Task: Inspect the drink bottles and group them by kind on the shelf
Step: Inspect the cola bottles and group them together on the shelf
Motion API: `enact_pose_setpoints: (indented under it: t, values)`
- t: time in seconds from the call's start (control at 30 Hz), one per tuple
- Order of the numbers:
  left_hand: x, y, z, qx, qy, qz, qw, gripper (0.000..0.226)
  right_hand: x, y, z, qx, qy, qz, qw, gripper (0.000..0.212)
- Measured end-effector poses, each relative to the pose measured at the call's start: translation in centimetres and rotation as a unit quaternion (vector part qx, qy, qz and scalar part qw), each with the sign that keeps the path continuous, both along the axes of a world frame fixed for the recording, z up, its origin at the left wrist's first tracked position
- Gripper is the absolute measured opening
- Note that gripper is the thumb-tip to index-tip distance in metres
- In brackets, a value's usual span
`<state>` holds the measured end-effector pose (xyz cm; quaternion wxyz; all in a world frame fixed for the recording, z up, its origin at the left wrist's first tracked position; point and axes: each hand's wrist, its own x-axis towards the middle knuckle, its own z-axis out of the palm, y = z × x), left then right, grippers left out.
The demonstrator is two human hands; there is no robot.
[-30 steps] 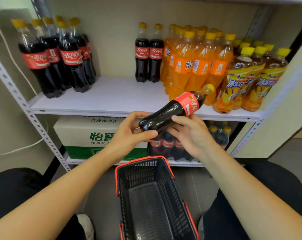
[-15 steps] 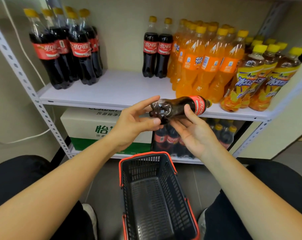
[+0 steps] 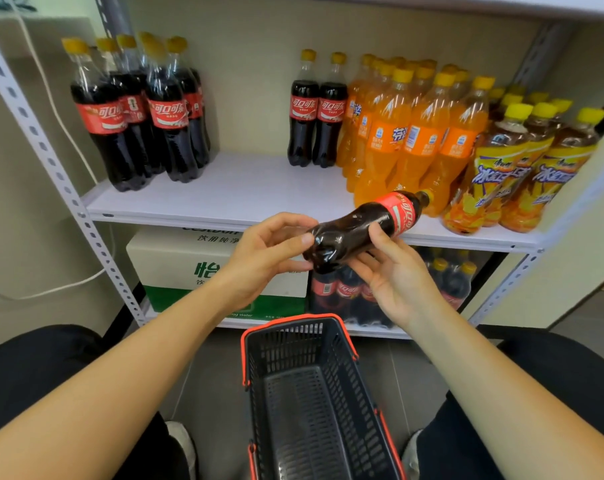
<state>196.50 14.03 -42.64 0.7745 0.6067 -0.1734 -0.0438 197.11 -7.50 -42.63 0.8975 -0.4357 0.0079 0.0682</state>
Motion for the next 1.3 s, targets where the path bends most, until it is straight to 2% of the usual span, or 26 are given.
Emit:
enact_pose_setpoints:
  t: [0.13,0.23,0.47,0.57,0.67,0.8,0.9,0.97,1.07,1.3]
  values:
    - [0.0,0.2,0.2,0.054,0.004,-0.004,0.999,0.029,-0.1,-0.2,0.0,-0.053,-0.02,-0.041,0.998,0.07]
    - [0.0,0.3,0.2,0.147,-0.02,0.006,0.989,0.042,0.0,-0.3,-0.2,-0.1,-0.046,-0.062,0.992,0.073]
    - [-0.3,-0.6,-0.5,0.357,-0.102,0.081,0.925,0.069,0.1,1.0,-0.6,-0.225,-0.139,-0.096,0.96,0.074]
    - [-0.2,-0.8,-0.9,0.398,-0.113,0.134,0.901,0.07,0.3,2.2,-0.5,-0.291,-0.182,-0.111,0.933,0.074]
    - [0.2,-0.3,-1.0,0.374,-0.093,0.166,0.908,0.057,1.1,3.3,0.0,-0.354,-0.217,-0.104,0.904,0.068]
    - [1.2,1.7,-0.9,0.299,-0.039,0.196,0.933,0.045,3.5,4.3,1.7,-0.395,-0.255,-0.027,0.882,0.05]
    - [2.2,3.5,-0.3,0.232,-0.012,0.238,0.943,0.042,6.4,5.2,1.9,-0.467,-0.283,0.003,0.838,0.035]
    - [3.4,5.2,0.2,0.193,0.0,0.273,0.943,0.043,8.9,6.0,1.4,-0.524,-0.279,0.016,0.805,0.035]
    - [5.5,8.6,1.1,0.185,0.009,0.326,0.927,0.043,13.1,7.3,0.7,-0.565,-0.25,0.011,0.786,0.042]
    - [10.5,15.8,0.9,0.22,0.031,0.469,0.855,0.052,24.2,11.0,0.2,-0.554,-0.179,-0.063,0.81,0.062]
